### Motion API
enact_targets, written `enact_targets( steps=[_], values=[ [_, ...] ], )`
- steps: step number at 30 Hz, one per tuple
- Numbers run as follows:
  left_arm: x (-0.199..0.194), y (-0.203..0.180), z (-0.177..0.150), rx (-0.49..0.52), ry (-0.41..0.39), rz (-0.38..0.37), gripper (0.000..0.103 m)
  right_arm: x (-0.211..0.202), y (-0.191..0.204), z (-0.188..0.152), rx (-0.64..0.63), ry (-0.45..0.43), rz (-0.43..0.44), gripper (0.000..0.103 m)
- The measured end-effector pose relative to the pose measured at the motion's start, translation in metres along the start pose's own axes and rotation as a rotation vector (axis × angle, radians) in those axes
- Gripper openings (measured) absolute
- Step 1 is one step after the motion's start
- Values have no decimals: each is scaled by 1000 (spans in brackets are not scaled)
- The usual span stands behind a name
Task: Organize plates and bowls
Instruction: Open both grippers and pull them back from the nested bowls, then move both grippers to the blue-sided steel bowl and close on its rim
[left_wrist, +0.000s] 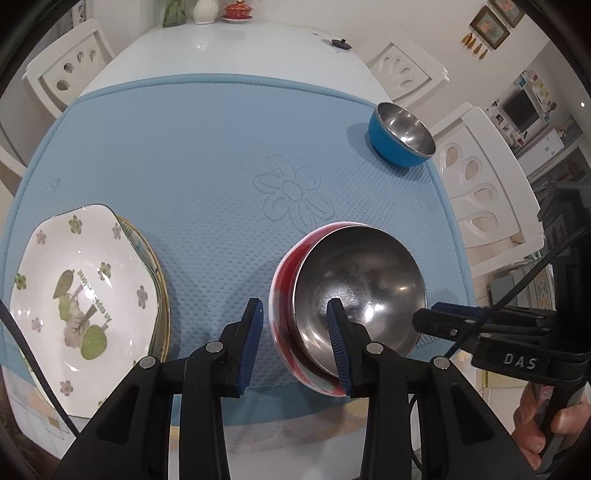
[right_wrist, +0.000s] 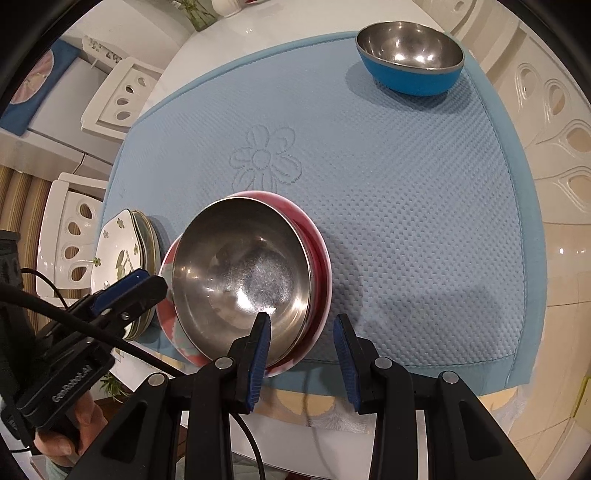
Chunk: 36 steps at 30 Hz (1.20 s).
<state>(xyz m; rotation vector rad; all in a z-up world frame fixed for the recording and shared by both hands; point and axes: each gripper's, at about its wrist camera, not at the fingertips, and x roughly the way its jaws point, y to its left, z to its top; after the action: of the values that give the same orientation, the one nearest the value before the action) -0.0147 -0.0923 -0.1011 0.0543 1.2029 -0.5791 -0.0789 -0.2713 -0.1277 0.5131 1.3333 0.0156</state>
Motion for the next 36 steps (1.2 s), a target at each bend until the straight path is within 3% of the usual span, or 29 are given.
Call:
enact_targets(
  steps=[7,17,20,22,23,31,36],
  values=[
    [-4,-11,20,39,-31,-10,33,-11,-6,12,40,-24,29,35],
    [-1,-51,97,161,-80,-65,37,-42,-36,60,160,-157,28,37],
    [16,-57,130,158,-59,-100,44,-48,-55,79,230,-200,25,46],
    [32,-63,153,166,-36,-114,63,-49,-70,93,277,-225,16,47],
    [39,-65,161,171,-37,-120,66,-50,-74,99,287,-228,12,47],
    [114,-86,229,203,45,-184,66,-29,-123,157,385,-233,-15,47],
    [151,-92,255,214,72,-211,64,-14,-141,182,396,-239,-19,47]
  ],
)
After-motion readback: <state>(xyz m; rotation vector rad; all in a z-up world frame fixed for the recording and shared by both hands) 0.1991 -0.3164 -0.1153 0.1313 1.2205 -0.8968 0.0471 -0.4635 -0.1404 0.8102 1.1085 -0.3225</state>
